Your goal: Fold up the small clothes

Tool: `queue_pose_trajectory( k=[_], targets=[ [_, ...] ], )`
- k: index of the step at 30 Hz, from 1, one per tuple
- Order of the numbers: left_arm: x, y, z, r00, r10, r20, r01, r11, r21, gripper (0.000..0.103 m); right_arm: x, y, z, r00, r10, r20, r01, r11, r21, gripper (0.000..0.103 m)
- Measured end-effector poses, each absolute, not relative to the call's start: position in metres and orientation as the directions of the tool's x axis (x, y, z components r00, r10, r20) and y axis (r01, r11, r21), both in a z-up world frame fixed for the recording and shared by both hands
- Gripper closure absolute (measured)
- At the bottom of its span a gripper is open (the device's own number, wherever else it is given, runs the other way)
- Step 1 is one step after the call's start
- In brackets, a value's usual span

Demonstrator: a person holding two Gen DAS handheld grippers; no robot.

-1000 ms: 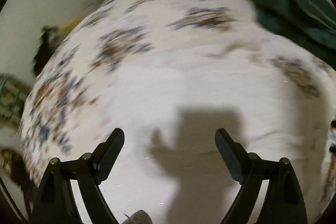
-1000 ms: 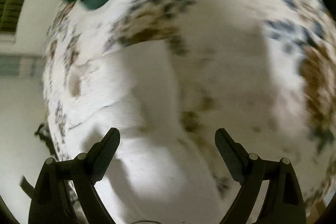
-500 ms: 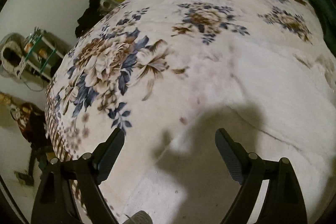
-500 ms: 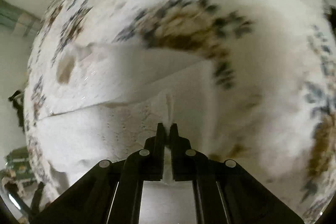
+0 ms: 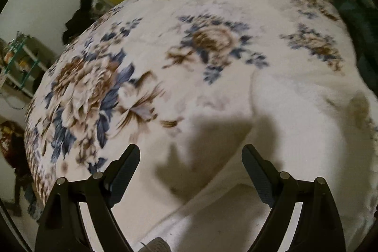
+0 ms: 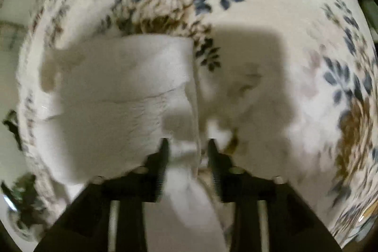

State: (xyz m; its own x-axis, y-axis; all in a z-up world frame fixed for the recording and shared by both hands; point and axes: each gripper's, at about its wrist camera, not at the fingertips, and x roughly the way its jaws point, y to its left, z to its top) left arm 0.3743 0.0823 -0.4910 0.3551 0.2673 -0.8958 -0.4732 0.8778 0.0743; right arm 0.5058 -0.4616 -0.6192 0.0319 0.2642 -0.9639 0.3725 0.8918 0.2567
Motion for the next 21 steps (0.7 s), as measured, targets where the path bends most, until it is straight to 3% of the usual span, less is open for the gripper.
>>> queue_pose_trajectory(
  k=[3,4,5,6,7,15,21],
  targets=[
    [0.360,0.067,-0.476,0.390,0.207,-0.897,-0.436,0.900,0.018,0.015,0.491,-0.481,-0.587,0.046,0.287,-0.957,0.393,0.876,0.281,0.047],
    [0.356,0.061,-0.473,0.396,0.196,-0.897,-0.425,0.905,0.010,0.010,0.489,-0.486,-0.579,0.049,0.299,-0.953,0.394,0.871,0.294,0.045],
    [0.349,0.051,-0.471,0.397,0.178,-0.901,-0.408,0.913,0.001,0.000,0.487,-0.495,-0.571,0.057,0.321,-0.945,0.394,0.863,0.316,0.036],
    [0.345,0.043,-0.470,0.393,0.164,-0.905,-0.402,0.916,-0.008,0.000,0.489,-0.501,-0.567,0.063,0.342,-0.938,0.392,0.855,0.338,0.027],
    [0.339,0.033,-0.470,0.391,0.154,-0.907,-0.397,0.918,-0.015,0.000,0.494,-0.511,-0.567,0.068,0.373,-0.925,0.385,0.846,0.369,0.025],
    [0.264,-0.075,-0.476,0.324,0.229,-0.918,-0.409,0.909,0.082,0.000,0.564,-0.532,-0.626,-0.008,0.458,-0.889,0.219,0.868,0.446,0.025],
    [0.201,-0.169,-0.512,0.201,0.248,-0.948,-0.394,0.906,0.153,0.000,0.620,-0.532,-0.681,-0.060,0.532,-0.845,0.149,0.841,0.519,0.025]
  ],
)
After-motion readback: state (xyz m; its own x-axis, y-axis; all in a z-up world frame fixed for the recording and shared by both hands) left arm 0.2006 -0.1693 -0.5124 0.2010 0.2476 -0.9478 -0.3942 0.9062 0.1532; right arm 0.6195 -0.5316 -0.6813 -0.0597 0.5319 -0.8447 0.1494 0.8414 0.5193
